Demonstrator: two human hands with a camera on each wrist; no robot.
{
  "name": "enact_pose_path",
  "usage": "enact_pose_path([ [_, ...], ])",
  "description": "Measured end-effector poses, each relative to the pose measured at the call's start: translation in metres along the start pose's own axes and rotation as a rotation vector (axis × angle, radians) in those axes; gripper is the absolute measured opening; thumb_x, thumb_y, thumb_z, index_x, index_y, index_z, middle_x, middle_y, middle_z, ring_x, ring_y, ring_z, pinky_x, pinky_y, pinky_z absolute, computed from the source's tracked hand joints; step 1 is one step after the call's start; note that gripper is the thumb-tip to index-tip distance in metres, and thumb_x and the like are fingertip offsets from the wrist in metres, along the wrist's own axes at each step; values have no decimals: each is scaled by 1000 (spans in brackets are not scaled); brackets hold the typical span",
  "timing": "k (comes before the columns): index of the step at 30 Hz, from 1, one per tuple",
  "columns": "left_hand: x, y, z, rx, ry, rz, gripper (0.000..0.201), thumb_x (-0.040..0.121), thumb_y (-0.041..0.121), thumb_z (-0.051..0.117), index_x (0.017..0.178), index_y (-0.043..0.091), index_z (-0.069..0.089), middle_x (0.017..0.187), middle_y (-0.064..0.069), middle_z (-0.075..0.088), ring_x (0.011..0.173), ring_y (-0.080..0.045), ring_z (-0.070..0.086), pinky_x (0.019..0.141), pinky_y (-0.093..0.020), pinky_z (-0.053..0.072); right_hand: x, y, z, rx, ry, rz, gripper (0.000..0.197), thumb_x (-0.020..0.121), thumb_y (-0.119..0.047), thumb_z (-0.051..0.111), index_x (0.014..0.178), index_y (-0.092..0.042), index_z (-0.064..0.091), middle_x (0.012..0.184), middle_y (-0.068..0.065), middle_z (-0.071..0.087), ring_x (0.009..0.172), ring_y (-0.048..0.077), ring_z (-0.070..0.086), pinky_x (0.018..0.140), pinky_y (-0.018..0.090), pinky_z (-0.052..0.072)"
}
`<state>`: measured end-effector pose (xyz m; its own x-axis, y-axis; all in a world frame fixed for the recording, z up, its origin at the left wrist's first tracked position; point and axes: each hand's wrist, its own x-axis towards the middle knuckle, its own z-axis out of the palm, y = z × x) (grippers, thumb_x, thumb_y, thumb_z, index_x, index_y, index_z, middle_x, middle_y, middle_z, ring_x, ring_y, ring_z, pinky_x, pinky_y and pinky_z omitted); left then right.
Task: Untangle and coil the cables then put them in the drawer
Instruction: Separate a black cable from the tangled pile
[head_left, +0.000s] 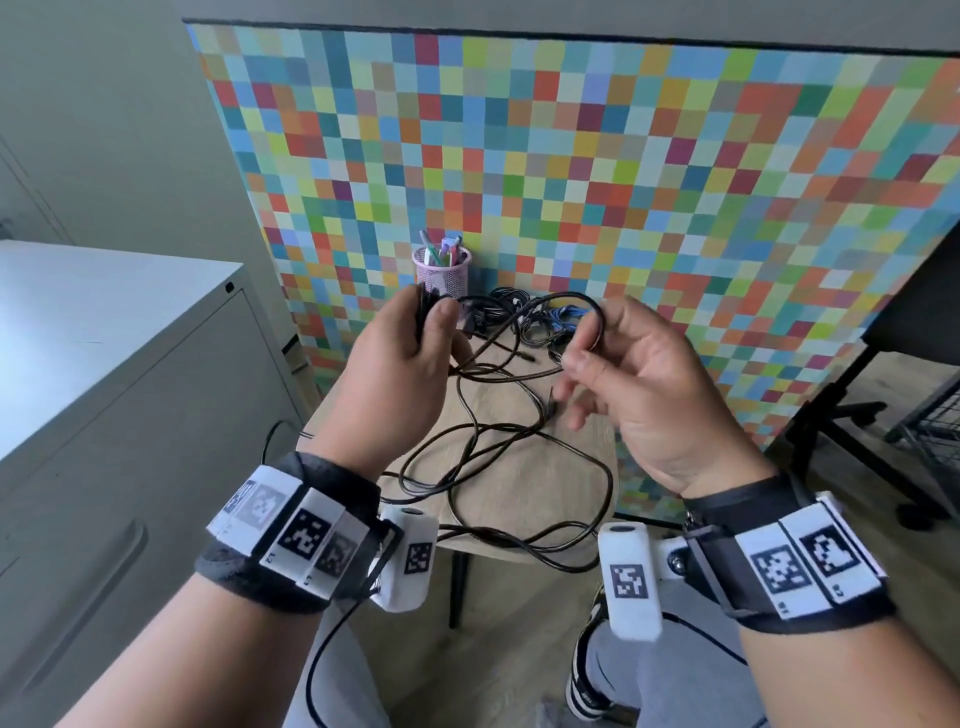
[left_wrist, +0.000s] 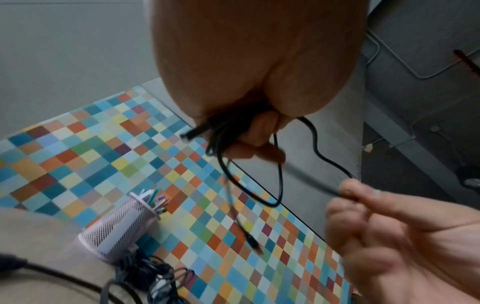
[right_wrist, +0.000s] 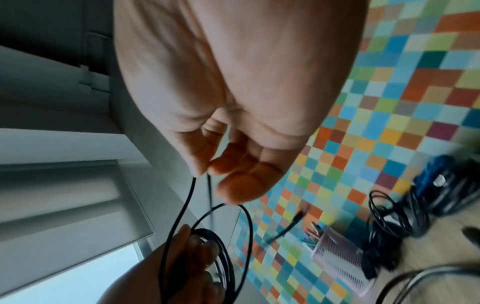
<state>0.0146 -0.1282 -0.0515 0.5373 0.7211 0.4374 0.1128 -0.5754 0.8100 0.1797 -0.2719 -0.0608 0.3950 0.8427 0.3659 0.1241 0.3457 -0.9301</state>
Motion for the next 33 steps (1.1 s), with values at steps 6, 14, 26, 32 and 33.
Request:
enact_pose_path([
  [6, -3, 0, 4, -4, -9, -38, 30, 109, 32, 44, 89, 11, 54, 75, 9, 73, 64, -17, 57, 66, -44, 55, 1, -4, -6, -200, 71, -119, 40, 99, 12, 43, 83, -16, 66, 79, 4, 66, 68, 18, 61, 67, 28, 52],
  [14, 11, 7, -22, -407, 217, -110, 30, 113, 24, 36, 94, 5, 51, 63, -1, 62, 50, -16, 47, 52, -28, 44, -4, -8, -41, -923, -21, 223, 46, 101, -10, 56, 90, -51, 73, 84, -16, 71, 65, 20, 62, 63, 34, 52],
  [26, -7, 41, -5, -465, -134, -94, 39, 112, 21, 38, 74, 15, 39, 54, 10, 34, 47, -10, 29, 65, -34, 47, -2, -27, 20, -570, -5, -153, 61, 99, -14, 65, 154, -25, 39, 153, -11, 49, 143, -4, 40, 118, 18, 31],
  [32, -10, 33, -11, -689, -262, -202, 42, 109, 37, 43, 75, 13, 48, 55, 5, 27, 46, -12, 23, 54, -27, 37, 4, -30, 27, -75, -12, -91, 16, 105, -15, 55, 110, -16, 70, 55, -11, 43, 44, 10, 34, 44, 37, 33],
  [33, -11, 32, -13, -721, -287, -231, 47, 107, 45, 43, 74, 12, 50, 54, 4, 27, 45, -13, 22, 51, -27, 36, 4, -30, 24, -92, 13, -106, 16, 104, -14, 57, 105, -18, 72, 54, -16, 42, 43, 5, 32, 42, 32, 27],
])
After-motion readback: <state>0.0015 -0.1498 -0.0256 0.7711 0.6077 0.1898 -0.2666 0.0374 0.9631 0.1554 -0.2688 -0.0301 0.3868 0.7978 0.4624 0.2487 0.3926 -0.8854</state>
